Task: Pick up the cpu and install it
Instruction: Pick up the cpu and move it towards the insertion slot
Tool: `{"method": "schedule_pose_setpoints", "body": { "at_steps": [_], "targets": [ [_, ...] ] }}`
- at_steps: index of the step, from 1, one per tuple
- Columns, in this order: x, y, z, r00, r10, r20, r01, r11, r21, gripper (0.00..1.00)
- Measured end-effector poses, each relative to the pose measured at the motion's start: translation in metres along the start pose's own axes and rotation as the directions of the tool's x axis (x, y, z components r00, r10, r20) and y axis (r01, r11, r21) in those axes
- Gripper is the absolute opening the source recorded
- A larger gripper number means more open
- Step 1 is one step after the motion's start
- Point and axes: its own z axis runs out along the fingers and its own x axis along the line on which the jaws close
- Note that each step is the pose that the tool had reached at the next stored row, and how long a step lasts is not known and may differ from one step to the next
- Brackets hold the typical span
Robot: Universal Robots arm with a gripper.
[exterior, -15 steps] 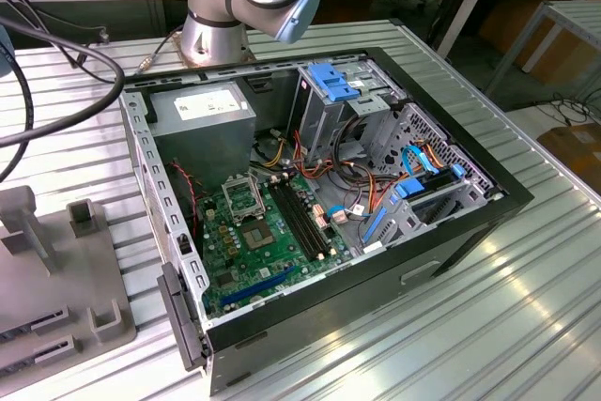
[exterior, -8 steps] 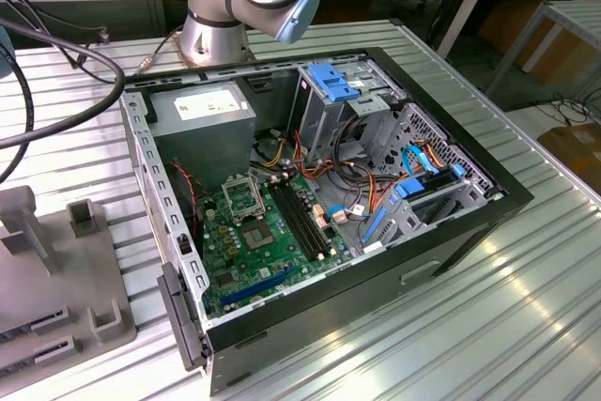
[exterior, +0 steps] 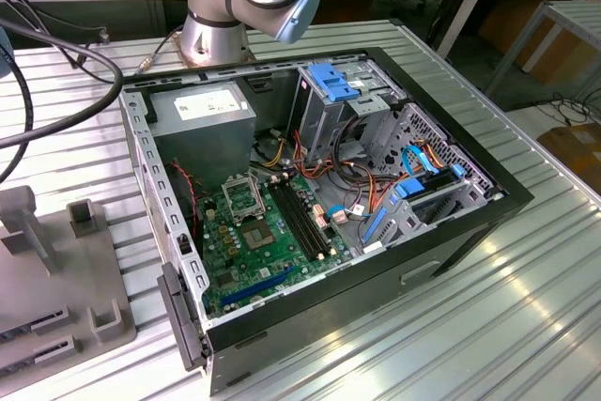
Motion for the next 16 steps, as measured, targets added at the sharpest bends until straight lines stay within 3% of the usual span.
{"method": "schedule_pose_setpoints", "body": {
  "at_steps": [12, 14, 16],
  "targets": [
    [0.0003, 0.0000, 0.0002, 1.0000, 0.000, 0.0002, 0.000, 1.0000, 0.0000, 0.53],
    [0.0003, 0.0000, 0.0001, 1.0000, 0.000, 0.0000, 0.000, 1.0000, 0.0001, 0.51],
    [0.0003, 0.0000, 0.0002, 1.0000, 0.000, 0.0000, 0.000, 1.0000, 0.0001, 0.44]
  ]
}}
